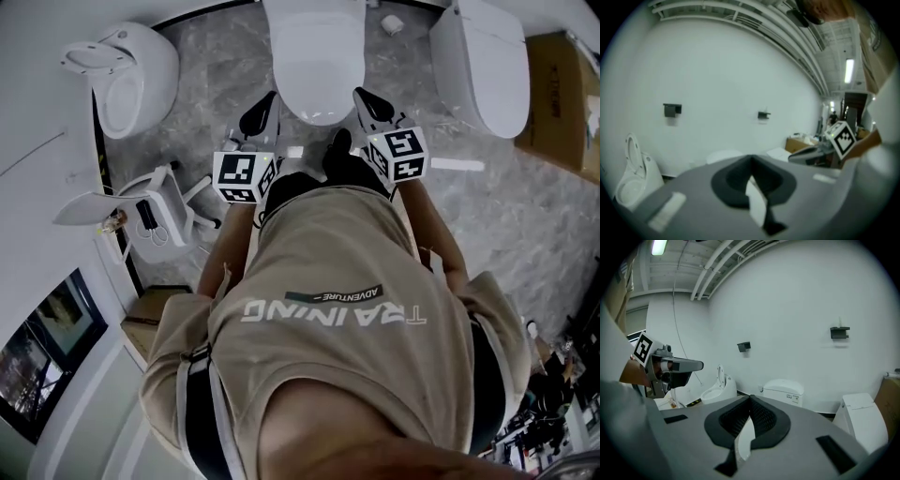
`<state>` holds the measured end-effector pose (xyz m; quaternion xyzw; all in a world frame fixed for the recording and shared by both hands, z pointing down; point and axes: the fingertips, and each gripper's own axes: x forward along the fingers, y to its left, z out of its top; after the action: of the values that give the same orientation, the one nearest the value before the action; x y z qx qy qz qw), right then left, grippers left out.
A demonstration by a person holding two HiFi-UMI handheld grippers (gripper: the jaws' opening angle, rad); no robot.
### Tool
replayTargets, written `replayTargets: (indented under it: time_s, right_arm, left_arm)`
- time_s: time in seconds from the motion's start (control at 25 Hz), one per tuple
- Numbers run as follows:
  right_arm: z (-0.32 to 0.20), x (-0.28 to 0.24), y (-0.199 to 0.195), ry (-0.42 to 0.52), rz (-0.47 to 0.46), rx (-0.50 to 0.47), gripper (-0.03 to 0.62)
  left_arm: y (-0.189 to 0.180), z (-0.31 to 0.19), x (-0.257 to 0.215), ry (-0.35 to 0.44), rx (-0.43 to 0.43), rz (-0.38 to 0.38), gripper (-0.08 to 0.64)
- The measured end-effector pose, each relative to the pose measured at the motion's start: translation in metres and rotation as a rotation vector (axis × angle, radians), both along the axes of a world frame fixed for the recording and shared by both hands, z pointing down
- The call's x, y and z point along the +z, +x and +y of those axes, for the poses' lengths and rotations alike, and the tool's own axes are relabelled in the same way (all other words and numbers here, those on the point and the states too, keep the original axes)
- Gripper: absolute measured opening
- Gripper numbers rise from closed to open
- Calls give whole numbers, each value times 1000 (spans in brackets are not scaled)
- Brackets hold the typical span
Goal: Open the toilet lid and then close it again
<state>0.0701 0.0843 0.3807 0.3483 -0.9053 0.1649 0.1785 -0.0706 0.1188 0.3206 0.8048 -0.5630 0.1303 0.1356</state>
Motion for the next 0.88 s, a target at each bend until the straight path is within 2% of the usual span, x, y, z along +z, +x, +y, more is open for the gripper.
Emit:
replayTargets:
  time_s: [0.2, 0.36, 0.56, 0.64, 0.88]
  right_arm:
    - [-14, 26, 3, -33, 52, -26, 14]
    - [-10, 59, 14, -94, 108, -30, 14]
    - [-2, 111, 16, -163, 181, -20, 14]
    - [0, 138, 13, -188, 194, -2, 14]
    - [8, 235, 11, -306, 254, 44, 14]
  left_arm:
    - [3, -18, 30, -83, 7, 4, 5]
    - [2, -31, 70, -151, 27, 10, 5]
    - [-11, -40, 155, -249, 50, 78, 5]
    - [-21, -39, 195, -297, 43, 79, 6]
    - [-41, -27, 297, -460, -35, 75, 6]
